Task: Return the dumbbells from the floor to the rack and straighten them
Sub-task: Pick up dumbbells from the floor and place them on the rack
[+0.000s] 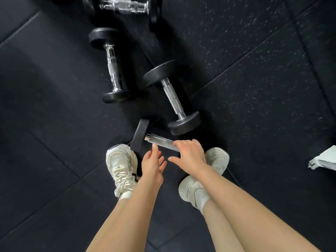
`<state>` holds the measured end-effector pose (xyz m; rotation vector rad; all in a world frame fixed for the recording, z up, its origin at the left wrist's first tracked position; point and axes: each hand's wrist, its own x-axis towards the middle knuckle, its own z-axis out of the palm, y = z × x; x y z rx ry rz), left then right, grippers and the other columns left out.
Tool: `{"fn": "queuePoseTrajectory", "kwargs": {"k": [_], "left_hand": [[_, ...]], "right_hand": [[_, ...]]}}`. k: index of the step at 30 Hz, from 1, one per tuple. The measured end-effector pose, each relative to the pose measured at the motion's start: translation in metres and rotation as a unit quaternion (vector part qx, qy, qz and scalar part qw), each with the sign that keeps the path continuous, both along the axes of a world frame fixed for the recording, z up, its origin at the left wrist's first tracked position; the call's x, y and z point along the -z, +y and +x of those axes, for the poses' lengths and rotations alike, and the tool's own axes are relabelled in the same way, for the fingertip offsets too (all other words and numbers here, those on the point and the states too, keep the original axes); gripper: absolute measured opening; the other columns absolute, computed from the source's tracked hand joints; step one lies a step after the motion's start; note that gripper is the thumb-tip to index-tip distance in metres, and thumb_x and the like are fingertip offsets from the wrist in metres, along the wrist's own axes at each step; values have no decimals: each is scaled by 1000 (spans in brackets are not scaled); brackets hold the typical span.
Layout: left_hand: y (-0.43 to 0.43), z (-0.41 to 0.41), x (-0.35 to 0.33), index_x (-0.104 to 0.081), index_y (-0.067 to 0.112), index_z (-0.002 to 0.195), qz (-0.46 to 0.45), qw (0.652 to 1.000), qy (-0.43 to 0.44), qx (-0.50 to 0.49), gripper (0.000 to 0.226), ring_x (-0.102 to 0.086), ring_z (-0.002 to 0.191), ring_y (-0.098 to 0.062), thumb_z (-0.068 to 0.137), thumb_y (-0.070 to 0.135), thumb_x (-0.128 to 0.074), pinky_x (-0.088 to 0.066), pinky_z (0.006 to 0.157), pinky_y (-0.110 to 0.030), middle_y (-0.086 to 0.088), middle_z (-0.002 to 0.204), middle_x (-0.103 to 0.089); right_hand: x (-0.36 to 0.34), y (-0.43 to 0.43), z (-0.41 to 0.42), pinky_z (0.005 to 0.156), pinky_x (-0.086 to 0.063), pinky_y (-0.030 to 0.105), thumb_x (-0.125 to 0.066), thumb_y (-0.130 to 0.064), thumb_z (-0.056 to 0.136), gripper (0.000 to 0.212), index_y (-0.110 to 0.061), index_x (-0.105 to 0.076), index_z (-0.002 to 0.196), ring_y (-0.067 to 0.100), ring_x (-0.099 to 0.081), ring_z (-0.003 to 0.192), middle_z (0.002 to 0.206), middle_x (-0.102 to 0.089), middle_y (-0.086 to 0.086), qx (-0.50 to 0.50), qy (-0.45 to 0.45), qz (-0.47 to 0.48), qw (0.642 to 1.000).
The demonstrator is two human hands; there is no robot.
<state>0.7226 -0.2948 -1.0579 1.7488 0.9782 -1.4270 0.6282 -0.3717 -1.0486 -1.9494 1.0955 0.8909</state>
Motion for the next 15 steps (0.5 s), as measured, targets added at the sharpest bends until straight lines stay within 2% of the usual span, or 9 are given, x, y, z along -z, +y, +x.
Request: {"fn": "queuePoseTrajectory", "kwargs": {"k": [2,5,8,12,15], "left_hand": [[-2,-7,24,-44,9,132,-18,1000,-5,-21,54,-58,113,-23,91,42,-56,-50,95,-35,-9,124,-58],[-7,-10,53,-52,3,128,-43,996,2,-75,56,-63,87,-18,89,43,-58,-52,78,-28,-15,120,-65],[-11,-9,74,-52,5,130,-36,986,13,-165,55,-67,98,-25,87,37,-63,-56,88,-37,-14,117,-67],[-18,-8,79,-51,3,132,-31,980,10,-195,52,-65,78,-16,89,30,-62,-59,68,-32,-5,91,-65],[-16,-8,75,-51,3,131,-10,984,4,-178,50,-64,74,-15,89,29,-62,-56,66,-31,-3,85,-64]], "right_hand": [[18,-1,0,115,-20,40,-56,-55,87,55,-20,-50,128,20,-56,116,121,-64,-2,-37,13,0,999],[37,0,1,117,-13,44,-52,-55,88,57,-19,-44,131,24,-61,108,113,-68,1,-90,34,-4,995],[47,3,1,118,-7,45,-53,-53,89,61,-17,-41,136,25,-63,105,107,-70,2,-106,45,-18,993],[50,4,-1,118,-8,45,-58,-47,88,55,-17,-42,131,24,-63,104,106,-69,3,-127,39,-30,991],[46,6,0,116,-12,47,-56,-45,90,47,-18,-45,126,24,-63,102,104,-69,2,-120,47,-19,991]]}}
